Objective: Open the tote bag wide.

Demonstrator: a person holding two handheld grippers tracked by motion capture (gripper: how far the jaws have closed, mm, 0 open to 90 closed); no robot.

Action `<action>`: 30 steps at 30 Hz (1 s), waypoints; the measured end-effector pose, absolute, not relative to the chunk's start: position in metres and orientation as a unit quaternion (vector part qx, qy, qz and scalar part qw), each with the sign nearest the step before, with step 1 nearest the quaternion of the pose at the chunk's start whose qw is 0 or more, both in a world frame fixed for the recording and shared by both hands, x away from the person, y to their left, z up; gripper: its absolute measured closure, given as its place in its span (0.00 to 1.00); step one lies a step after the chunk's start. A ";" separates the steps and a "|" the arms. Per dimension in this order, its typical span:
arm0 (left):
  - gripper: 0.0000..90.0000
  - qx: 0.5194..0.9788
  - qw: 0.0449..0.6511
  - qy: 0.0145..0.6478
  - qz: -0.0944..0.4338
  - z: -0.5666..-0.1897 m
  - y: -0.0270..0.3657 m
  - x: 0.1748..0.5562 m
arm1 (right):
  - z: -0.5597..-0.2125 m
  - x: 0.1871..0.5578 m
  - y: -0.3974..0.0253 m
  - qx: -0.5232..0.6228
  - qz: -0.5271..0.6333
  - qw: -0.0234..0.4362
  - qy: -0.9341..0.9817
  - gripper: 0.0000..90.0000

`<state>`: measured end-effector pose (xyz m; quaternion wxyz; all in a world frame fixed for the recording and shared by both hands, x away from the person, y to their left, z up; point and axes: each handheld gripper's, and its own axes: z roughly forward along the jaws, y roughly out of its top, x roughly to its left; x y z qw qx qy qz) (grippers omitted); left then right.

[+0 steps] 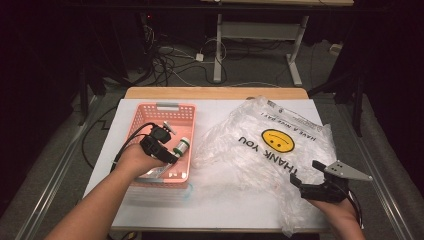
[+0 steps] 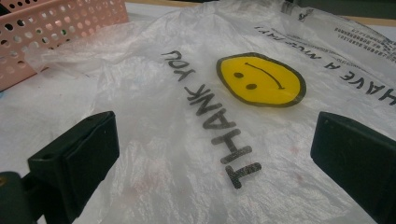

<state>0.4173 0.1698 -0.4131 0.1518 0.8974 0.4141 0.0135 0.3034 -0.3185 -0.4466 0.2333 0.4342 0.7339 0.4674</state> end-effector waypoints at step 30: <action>0.56 0.913 0.062 0.403 -0.003 -0.440 0.149 0.423 | -0.446 0.303 -0.316 0.426 0.469 0.235 0.737 0.00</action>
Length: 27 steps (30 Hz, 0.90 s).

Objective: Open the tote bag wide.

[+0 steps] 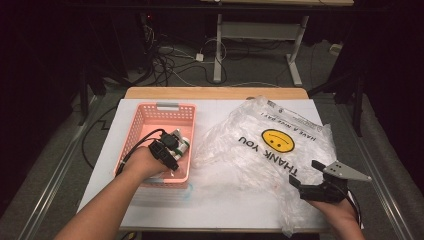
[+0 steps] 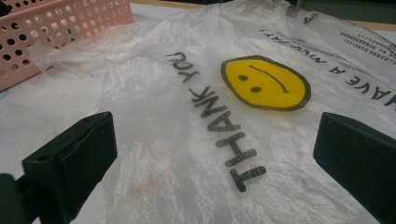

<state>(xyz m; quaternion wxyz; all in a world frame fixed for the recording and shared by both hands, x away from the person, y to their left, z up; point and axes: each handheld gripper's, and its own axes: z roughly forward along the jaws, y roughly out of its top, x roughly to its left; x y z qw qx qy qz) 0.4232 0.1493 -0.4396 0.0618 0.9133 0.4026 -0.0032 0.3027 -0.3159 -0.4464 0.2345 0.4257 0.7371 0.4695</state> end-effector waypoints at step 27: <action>0.72 0.912 0.068 0.404 0.000 -0.442 0.152 0.429 | -0.445 0.302 -0.315 0.423 0.471 0.237 0.737 0.00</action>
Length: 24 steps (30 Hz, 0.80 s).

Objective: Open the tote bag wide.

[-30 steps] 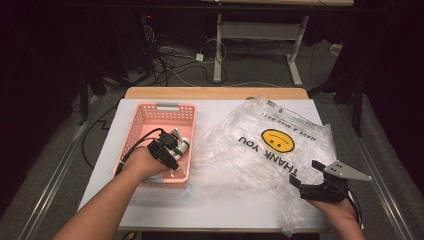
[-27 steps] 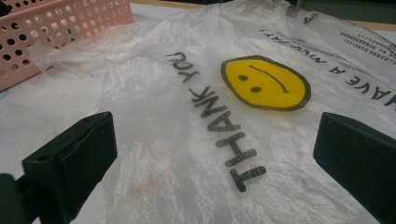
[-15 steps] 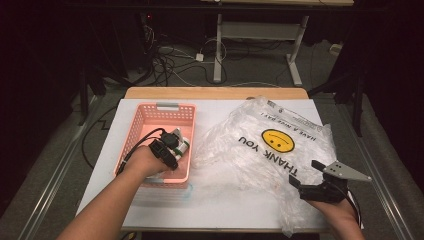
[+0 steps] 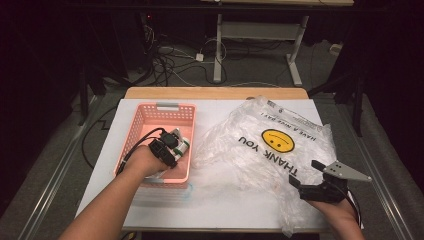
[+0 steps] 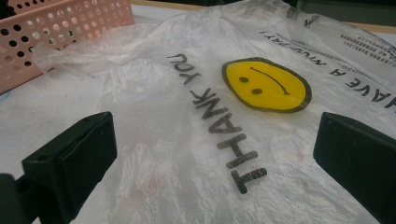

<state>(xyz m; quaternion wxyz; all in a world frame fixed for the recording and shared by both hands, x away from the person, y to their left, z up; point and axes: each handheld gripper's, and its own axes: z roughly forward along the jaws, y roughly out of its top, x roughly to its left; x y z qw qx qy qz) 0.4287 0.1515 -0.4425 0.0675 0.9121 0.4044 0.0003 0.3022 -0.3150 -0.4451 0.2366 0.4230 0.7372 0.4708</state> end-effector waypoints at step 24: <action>0.73 0.916 0.071 0.395 0.002 -0.442 0.150 0.428 | -0.431 0.322 -0.256 0.341 0.458 0.199 0.797 0.28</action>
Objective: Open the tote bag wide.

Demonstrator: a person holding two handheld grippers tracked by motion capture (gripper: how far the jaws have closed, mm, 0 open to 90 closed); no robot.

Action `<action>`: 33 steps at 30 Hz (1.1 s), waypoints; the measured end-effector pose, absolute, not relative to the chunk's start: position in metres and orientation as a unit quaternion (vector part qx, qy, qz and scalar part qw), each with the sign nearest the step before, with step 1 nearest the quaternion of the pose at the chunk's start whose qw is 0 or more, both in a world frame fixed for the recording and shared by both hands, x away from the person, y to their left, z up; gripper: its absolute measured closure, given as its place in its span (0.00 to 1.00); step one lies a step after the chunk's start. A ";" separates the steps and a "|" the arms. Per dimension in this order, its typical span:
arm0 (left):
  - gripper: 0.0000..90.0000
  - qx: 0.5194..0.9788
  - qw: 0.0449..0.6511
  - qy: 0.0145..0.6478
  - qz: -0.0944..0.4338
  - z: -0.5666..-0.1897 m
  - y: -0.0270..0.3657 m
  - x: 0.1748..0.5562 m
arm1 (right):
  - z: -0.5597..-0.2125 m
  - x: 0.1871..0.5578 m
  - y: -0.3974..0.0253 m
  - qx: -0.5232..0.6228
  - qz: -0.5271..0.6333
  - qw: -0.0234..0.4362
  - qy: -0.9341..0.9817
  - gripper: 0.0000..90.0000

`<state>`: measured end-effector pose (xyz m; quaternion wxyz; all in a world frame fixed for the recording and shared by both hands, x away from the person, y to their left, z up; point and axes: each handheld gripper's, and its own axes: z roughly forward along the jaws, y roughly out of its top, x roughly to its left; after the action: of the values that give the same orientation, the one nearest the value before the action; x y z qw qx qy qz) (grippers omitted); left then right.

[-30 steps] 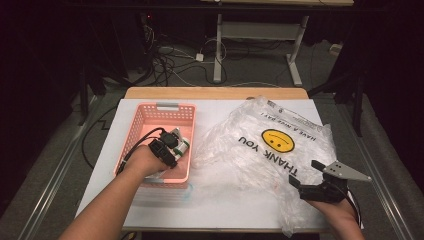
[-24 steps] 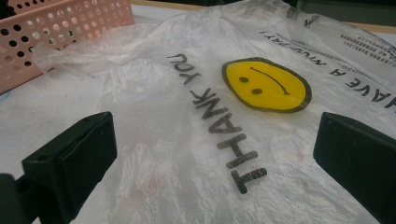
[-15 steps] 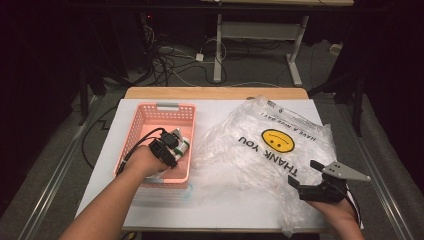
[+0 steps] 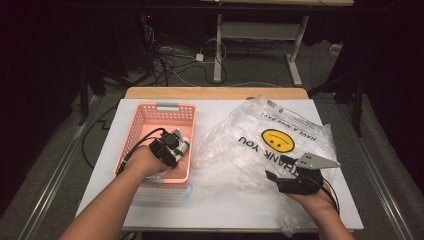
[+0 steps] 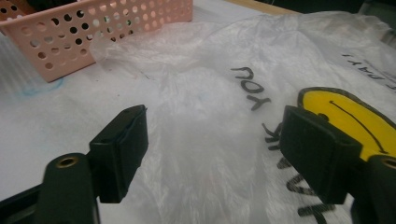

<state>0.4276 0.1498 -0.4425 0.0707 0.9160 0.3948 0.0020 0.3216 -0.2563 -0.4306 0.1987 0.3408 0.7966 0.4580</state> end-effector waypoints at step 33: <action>0.73 0.917 0.075 0.393 0.000 -0.443 0.150 0.428 | -0.473 0.361 -0.209 0.300 0.339 0.158 0.877 0.71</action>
<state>0.4276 0.1500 -0.4428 0.0748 0.9166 0.3927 0.0002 0.3608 -0.2086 -0.4729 0.1580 0.3003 0.8773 0.3395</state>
